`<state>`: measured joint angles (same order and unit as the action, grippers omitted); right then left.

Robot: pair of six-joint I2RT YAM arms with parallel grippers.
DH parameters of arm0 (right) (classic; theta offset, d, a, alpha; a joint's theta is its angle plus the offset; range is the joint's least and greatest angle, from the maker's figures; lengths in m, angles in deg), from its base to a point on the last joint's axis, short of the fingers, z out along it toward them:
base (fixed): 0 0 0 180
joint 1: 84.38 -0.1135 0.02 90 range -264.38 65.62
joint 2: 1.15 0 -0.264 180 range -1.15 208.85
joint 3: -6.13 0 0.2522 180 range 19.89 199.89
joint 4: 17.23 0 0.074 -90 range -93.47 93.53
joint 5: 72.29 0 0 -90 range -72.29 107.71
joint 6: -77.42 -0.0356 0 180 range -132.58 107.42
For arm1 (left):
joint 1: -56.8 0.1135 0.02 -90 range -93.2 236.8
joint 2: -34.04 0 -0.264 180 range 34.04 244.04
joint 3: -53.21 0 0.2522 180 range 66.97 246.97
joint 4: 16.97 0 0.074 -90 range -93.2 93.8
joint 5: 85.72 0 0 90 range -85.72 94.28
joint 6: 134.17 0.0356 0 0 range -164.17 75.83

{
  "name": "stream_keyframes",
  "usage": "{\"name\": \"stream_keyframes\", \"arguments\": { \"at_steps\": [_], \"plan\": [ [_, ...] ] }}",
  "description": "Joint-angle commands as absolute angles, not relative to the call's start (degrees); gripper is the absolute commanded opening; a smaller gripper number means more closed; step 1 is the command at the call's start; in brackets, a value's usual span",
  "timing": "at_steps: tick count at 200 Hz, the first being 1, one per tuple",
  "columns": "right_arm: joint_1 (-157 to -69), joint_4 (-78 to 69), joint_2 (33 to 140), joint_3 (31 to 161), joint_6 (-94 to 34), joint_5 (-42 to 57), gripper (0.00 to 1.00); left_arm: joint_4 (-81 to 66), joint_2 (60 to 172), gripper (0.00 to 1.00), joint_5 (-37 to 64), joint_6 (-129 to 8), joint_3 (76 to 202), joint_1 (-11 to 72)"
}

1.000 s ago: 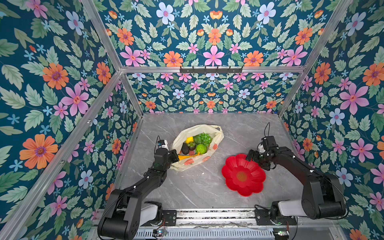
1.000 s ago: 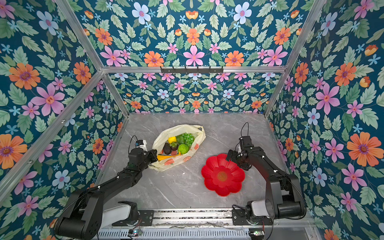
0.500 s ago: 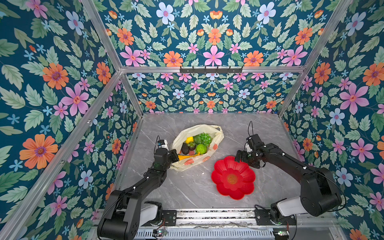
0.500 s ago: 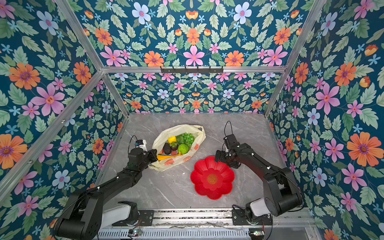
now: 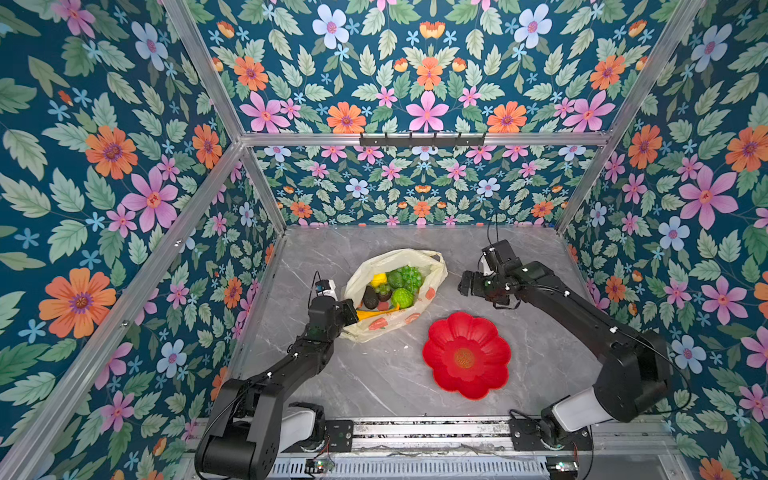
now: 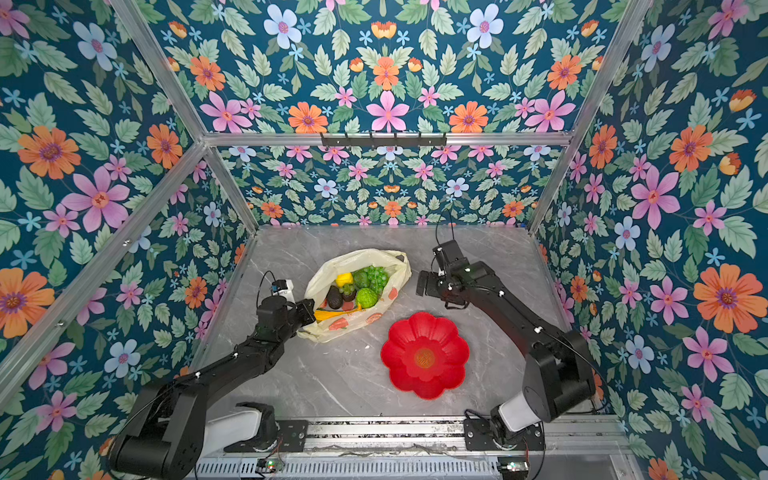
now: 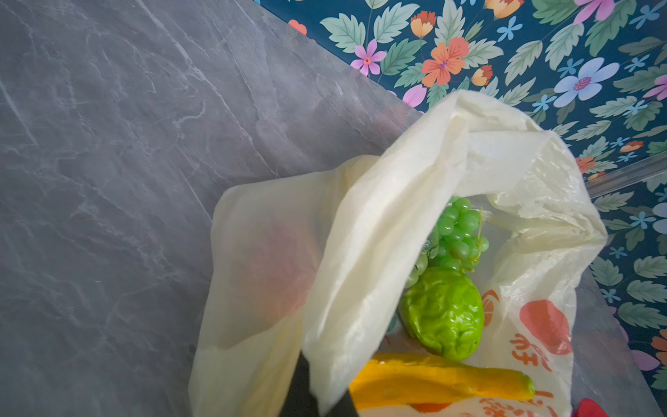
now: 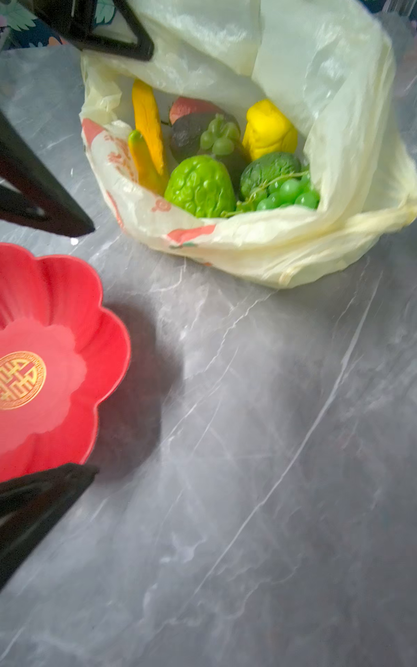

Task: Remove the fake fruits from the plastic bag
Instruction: 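Release the red bowl and move the right gripper back to the bag rim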

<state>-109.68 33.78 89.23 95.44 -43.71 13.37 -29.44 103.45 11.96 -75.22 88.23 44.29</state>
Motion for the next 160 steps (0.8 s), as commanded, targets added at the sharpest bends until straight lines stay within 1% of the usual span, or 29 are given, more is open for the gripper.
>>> {"name": "stream_keyframes", "arguments": {
  "at_steps": [1,24,39,65,82,110,130,149,160],
  "plan": [
    [-111.59,34.33,96.21,102.15,-41.65,13.58,0.98,-30.63,103.54,0.0,12.61,-74.5,88.63,44.28],
    [-112.74,35.72,104.17,109.91,-41.22,12.83,0.96,-30.3,102.91,0.0,12.64,-74.58,88.62,44.28],
    [-112.87,37.16,108.86,114.8,-41.33,11.75,0.93,-30.1,102.51,0.0,12.71,-74.49,88.67,44.23],
    [-113.29,36.59,114.21,119.62,-41.23,9.38,0.88,-30.42,102.9,0.0,13.7,-74.58,88.6,44.23],
    [-113.32,37.39,117.15,122.0,-41.79,9.84,0.79,-31.26,103.51,0.0,14.83,-74.76,88.63,44.17],
    [-113.38,36.4,119.36,122.3,-42.34,12.29,0.64,-33.14,105.11,0.0,17.72,-74.72,88.94,43.47],
    [-113.01,36.34,120.67,122.59,-42.22,14.94,0.53,-32.0,105.63,0.0,15.96,-72.88,90.12,40.85],
    [-111.95,36.08,120.96,121.44,-42.5,17.27,0.4,-31.4,105.85,0.0,14.5,-71.28,90.96,38.19],
    [-111.15,34.51,120.31,119.23,-43.05,16.77,0.37,-31.83,105.76,0.0,14.3,-70.9,91.01,37.35]
  ]
}}
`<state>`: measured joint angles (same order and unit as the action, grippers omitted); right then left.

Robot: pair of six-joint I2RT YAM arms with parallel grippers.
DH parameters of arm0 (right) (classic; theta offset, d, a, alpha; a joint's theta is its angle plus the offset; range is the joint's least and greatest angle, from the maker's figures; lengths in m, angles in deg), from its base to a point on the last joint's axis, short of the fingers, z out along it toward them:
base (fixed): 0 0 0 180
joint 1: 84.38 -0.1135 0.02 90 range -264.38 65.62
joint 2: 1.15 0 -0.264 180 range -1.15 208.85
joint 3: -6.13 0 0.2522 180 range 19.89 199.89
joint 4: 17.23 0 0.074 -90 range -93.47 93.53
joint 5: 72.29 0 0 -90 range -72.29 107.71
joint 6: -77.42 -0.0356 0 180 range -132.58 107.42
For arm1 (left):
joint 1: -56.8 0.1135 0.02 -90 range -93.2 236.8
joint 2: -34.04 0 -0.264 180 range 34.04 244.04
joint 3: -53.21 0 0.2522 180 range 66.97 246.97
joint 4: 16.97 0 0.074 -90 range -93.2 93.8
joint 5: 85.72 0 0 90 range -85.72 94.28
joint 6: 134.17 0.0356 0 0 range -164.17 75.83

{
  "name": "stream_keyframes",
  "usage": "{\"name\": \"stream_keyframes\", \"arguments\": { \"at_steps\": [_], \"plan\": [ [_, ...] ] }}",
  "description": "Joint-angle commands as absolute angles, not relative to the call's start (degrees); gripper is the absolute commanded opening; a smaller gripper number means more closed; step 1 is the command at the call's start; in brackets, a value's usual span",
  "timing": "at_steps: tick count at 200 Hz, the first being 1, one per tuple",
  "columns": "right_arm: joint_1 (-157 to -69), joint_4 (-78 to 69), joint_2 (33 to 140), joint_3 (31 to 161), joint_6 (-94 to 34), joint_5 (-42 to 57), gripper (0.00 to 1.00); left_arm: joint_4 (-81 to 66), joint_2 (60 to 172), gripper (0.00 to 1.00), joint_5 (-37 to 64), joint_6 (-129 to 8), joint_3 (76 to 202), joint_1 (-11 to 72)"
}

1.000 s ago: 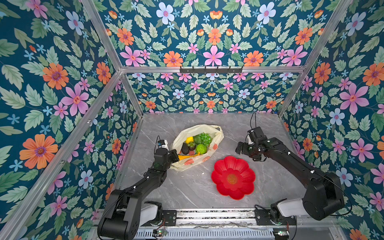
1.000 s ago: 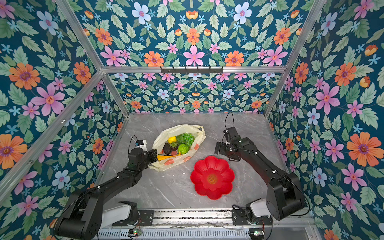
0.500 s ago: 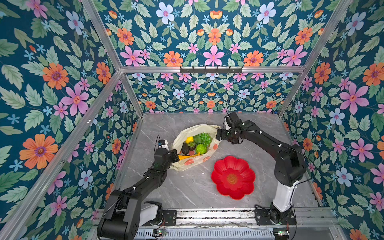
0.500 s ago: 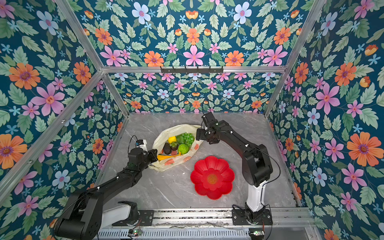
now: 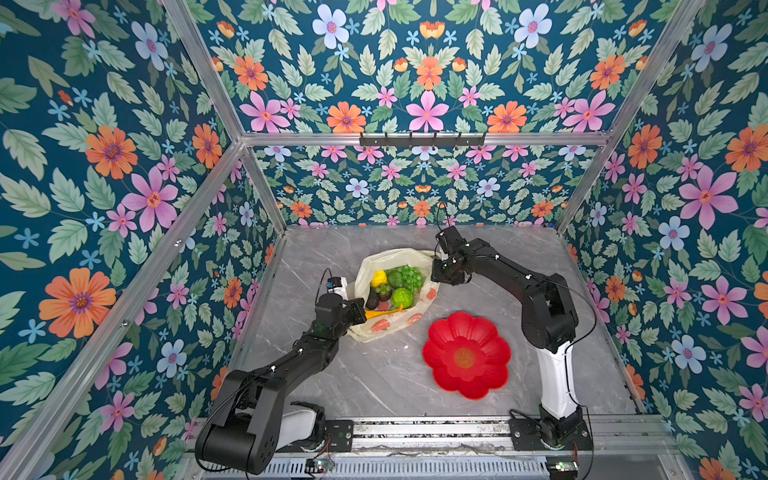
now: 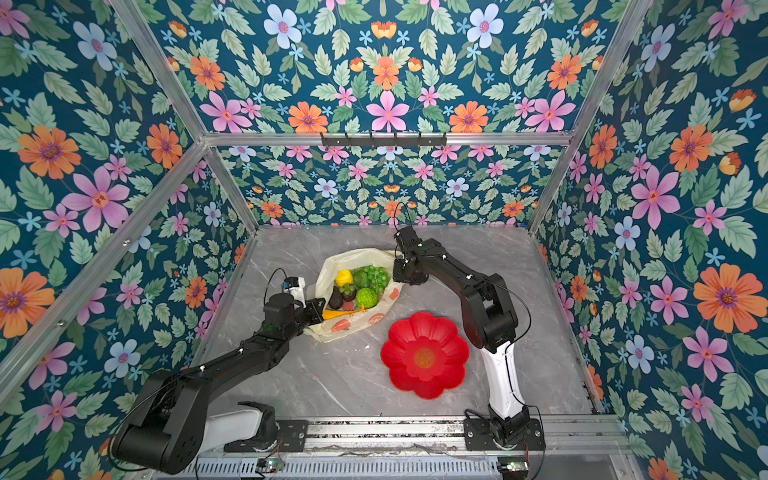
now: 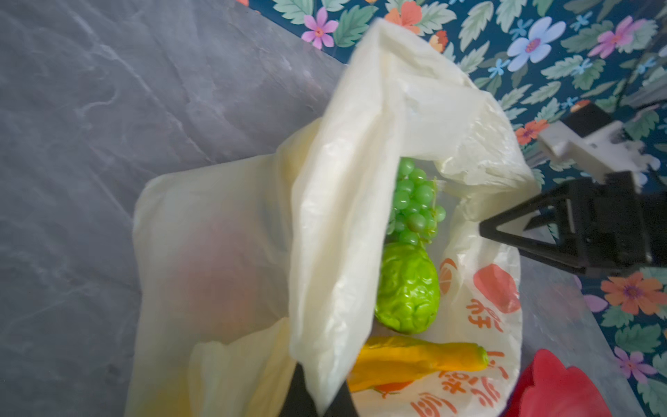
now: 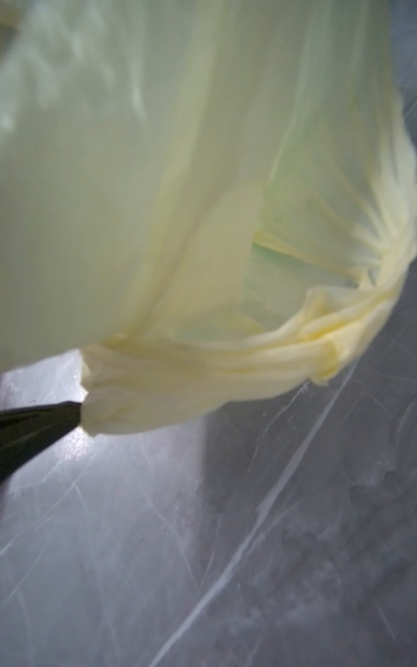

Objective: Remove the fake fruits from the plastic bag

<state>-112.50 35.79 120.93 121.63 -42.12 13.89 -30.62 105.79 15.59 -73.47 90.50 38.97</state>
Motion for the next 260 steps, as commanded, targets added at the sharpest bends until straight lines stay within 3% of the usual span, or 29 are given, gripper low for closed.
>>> {"name": "stream_keyframes", "arguments": {
  "at_steps": [1,103,198,212,239,260],
  "plan": [
    [-111.08,34.41,120.27,118.95,-43.11,16.71,0.37,-31.89,105.76,0.0,14.3,-70.85,90.99,37.27],
    [-107.28,25.54,110.12,97.45,-45.63,17.71,0.31,-35.48,112.47,0.0,23.99,-70.41,93.57,34.57],
    [-106.28,25.21,99.15,86.8,-45.64,21.75,0.32,-33.66,110.92,0.0,18.73,-69.31,93.54,32.63],
    [-106.67,25.67,98.05,86.79,-45.54,21.75,0.36,-33.35,109.76,0.0,16.58,-69.31,93.02,32.63],
    [-109.26,28.01,96.02,89.11,-44.97,23.71,0.56,-32.66,106.34,0.0,11.35,-69.4,91.53,32.63],
    [-112.8,31.49,95.44,93.22,-43.85,27.32,0.65,-32.09,104.08,0.0,7.95,-69.47,90.55,32.63]
  ]
}}
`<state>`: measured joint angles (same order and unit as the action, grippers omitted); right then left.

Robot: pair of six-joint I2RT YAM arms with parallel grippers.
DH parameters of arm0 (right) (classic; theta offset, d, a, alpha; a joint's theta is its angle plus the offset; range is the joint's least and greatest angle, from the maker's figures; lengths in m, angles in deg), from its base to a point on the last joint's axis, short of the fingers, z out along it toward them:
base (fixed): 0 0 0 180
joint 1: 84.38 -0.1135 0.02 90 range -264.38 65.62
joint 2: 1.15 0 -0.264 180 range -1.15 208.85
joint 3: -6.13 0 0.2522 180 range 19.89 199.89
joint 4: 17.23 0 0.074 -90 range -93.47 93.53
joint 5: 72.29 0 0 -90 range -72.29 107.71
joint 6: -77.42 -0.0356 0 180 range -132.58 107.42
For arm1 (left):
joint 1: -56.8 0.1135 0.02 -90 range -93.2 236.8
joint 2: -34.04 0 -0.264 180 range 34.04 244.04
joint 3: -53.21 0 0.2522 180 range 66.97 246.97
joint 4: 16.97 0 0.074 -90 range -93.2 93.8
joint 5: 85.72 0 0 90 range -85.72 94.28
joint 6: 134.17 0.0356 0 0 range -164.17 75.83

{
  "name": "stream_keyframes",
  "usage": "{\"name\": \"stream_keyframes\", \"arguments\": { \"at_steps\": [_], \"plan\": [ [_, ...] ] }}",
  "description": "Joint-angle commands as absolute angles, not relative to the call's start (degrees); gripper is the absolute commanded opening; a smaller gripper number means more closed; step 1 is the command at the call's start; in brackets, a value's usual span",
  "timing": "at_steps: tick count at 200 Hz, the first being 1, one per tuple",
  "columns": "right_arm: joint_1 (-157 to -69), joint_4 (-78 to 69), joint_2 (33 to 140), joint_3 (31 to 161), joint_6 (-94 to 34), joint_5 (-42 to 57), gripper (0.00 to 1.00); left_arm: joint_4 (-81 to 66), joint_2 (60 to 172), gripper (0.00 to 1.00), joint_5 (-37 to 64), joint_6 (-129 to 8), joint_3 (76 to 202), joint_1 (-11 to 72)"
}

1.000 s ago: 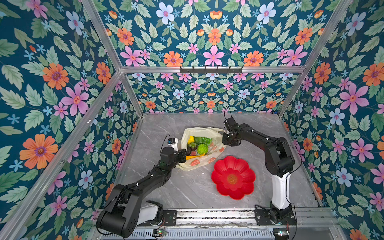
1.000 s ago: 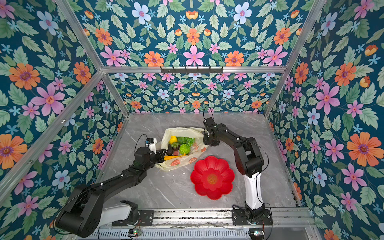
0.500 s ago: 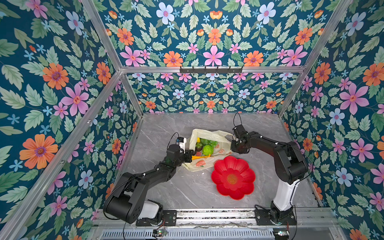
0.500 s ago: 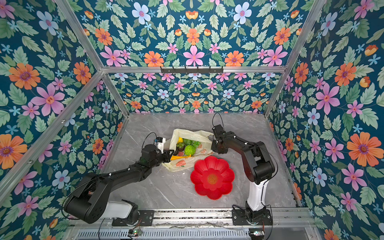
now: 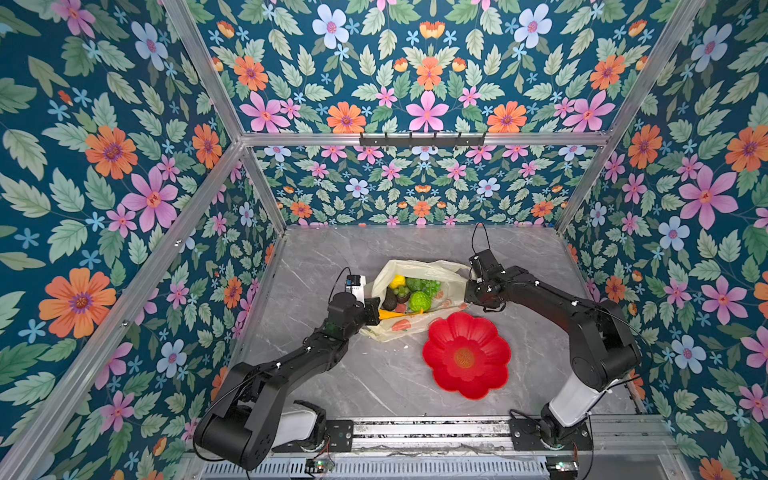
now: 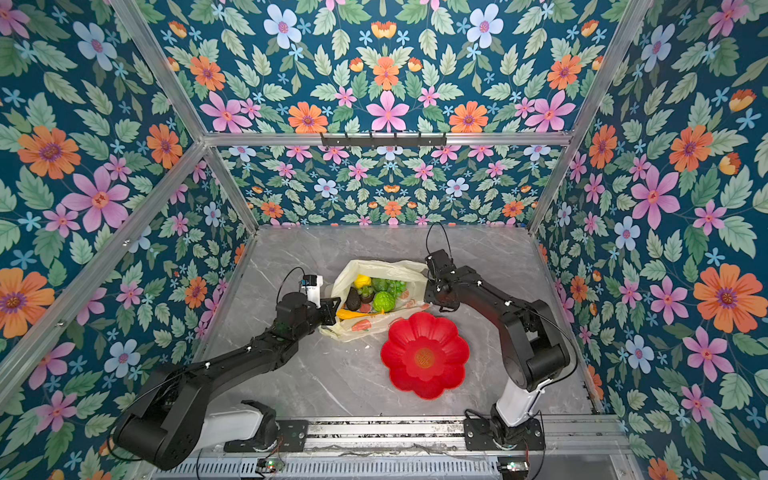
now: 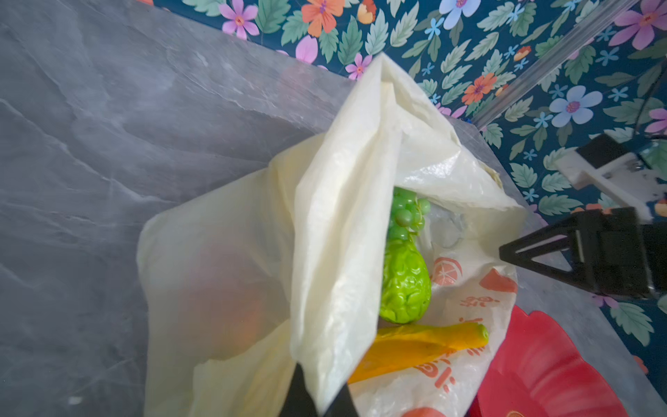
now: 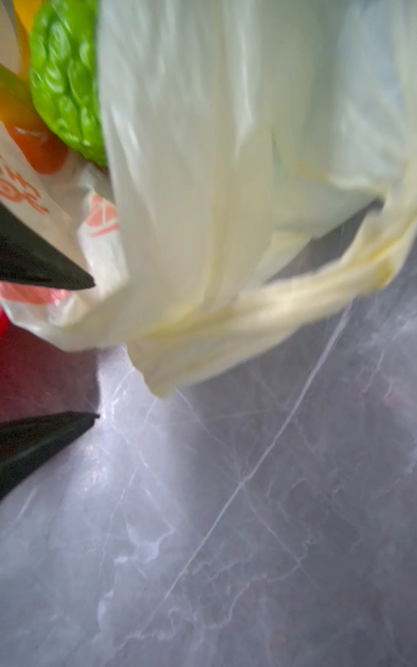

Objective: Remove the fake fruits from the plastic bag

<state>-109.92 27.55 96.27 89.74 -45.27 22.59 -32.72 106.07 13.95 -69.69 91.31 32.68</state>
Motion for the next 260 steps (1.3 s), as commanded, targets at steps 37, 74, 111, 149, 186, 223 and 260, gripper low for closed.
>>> {"name": "stream_keyframes", "arguments": {
  "at_steps": [37,74,111,149,186,223,260],
  "plan": [
    [-119.3,35.04,95.15,100.6,-41.61,31.35,0.68,-31.03,101.9,0.0,5.0,-69.57,89.89,32.63],
    [-124.14,33.38,100.98,107.62,-39.45,25.5,0.67,-30.1,102.67,0.0,4.84,-69.75,90.6,32.63],
    [-126.21,33.73,109.18,114.22,-39.4,21.97,0.67,-28.8,104.3,0.0,6.02,-69.32,91.99,32.67],
    [-125.94,35.38,115.38,121.34,-38.01,24.97,0.67,-28.78,104.35,0.0,6.11,-69.22,92.02,32.63],
    [-125.17,40.27,123.62,132.35,-35.39,32.29,0.66,-28.65,104.75,0.0,6.13,-69.13,92.2,32.58],
    [-122.98,42.51,128.75,141.27,-34.25,33.78,0.66,-28.25,105.06,0.0,6.21,-68.78,92.46,32.63],
    [-122.0,42.31,129.2,144.6,-32.53,33.99,0.66,-28.27,105.57,0.0,5.95,-68.61,92.7,32.63]
  ]
}}
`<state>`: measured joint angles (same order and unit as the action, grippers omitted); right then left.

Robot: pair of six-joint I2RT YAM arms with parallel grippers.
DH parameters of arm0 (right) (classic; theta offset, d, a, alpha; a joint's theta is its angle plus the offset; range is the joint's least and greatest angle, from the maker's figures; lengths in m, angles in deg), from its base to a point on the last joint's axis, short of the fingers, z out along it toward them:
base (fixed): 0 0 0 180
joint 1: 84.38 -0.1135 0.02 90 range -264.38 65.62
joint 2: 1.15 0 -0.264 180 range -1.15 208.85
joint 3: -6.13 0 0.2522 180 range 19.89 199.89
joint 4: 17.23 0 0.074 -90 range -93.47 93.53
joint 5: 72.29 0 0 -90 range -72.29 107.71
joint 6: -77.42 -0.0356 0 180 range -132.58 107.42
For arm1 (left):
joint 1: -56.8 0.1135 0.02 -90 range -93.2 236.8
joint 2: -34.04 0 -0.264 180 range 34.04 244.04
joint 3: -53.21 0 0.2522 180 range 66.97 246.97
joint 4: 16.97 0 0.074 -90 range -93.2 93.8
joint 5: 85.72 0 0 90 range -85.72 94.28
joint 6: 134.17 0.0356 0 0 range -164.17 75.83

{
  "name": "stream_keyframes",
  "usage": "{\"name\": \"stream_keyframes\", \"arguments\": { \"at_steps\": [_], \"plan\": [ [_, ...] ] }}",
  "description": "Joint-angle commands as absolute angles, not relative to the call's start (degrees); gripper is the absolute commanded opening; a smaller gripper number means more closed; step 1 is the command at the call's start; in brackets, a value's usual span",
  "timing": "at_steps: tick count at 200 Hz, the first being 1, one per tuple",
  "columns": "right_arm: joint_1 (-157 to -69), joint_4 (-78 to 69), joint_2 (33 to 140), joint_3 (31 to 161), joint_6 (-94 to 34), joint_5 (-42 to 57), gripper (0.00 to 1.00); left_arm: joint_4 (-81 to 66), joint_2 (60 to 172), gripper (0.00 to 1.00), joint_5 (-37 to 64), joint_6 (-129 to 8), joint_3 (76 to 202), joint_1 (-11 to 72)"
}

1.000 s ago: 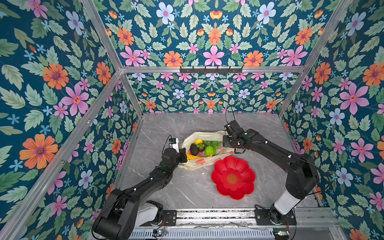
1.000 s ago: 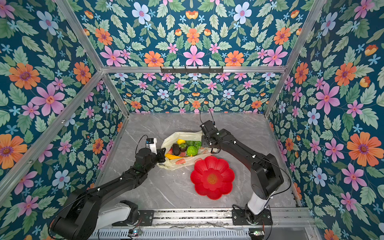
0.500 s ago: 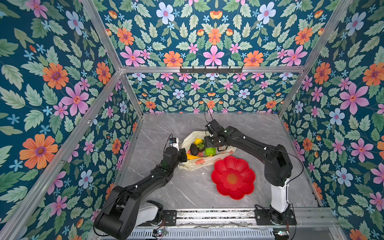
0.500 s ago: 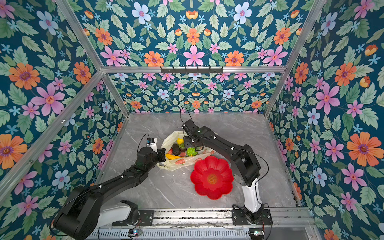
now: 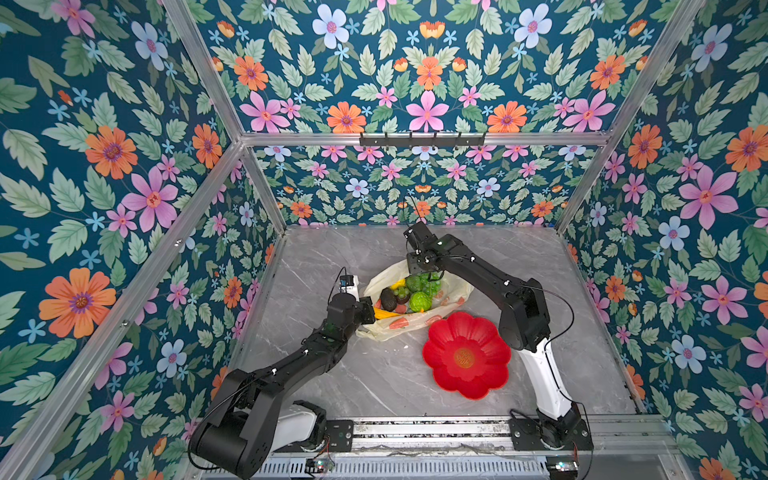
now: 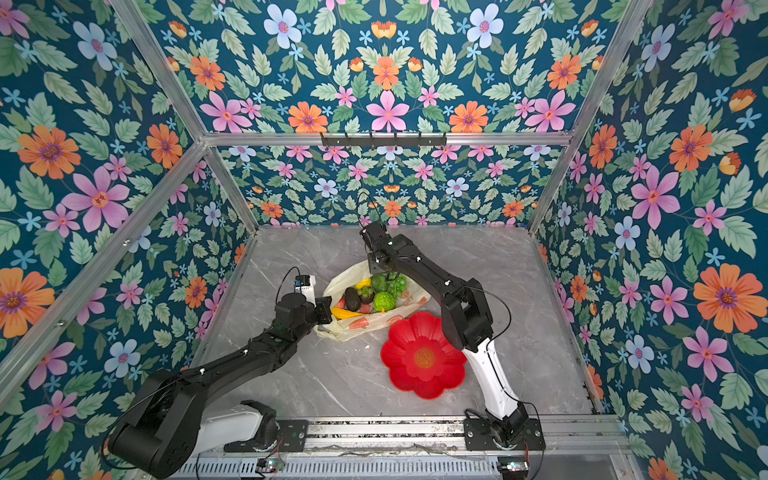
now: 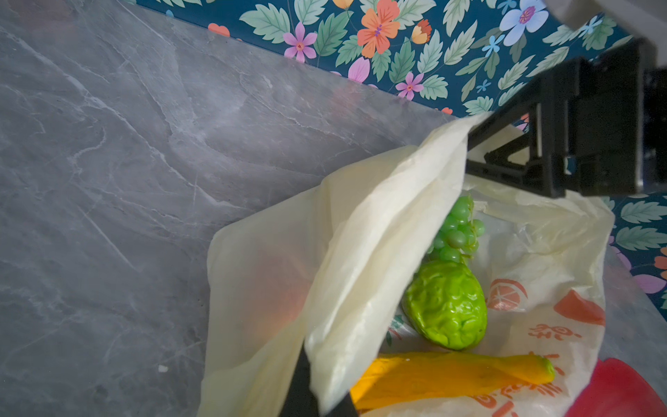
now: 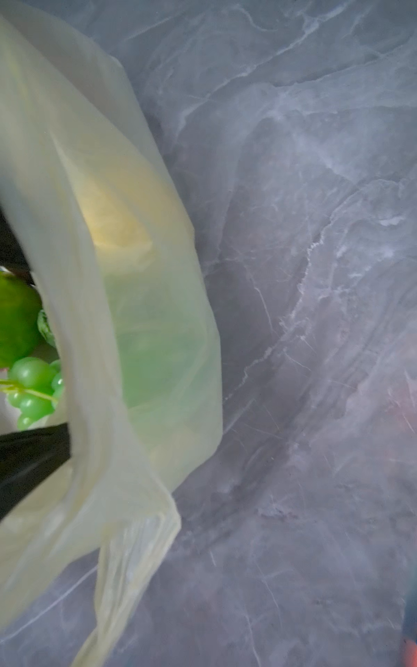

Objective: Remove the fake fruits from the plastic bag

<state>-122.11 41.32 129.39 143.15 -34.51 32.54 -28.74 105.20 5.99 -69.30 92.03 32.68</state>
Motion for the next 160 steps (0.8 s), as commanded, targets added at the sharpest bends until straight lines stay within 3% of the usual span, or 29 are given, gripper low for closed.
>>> {"name": "stream_keyframes", "arguments": {
  "at_steps": [1,82,160],
  "plan": [
    [-122.0,42.27,129.11,144.61,-32.44,33.93,0.66,-28.26,105.62,0.0,5.95,-68.61,92.67,32.63],
    [-125.78,39.51,112.56,123.59,-37.21,26.15,0.61,-28.41,106.46,0.0,6.63,-68.69,92.92,32.63],
    [-126.87,39.76,113.59,117.67,-42.2,20.08,0.63,-28.34,105.72,0.0,6.75,-68.78,92.72,32.63]
  ]
}}
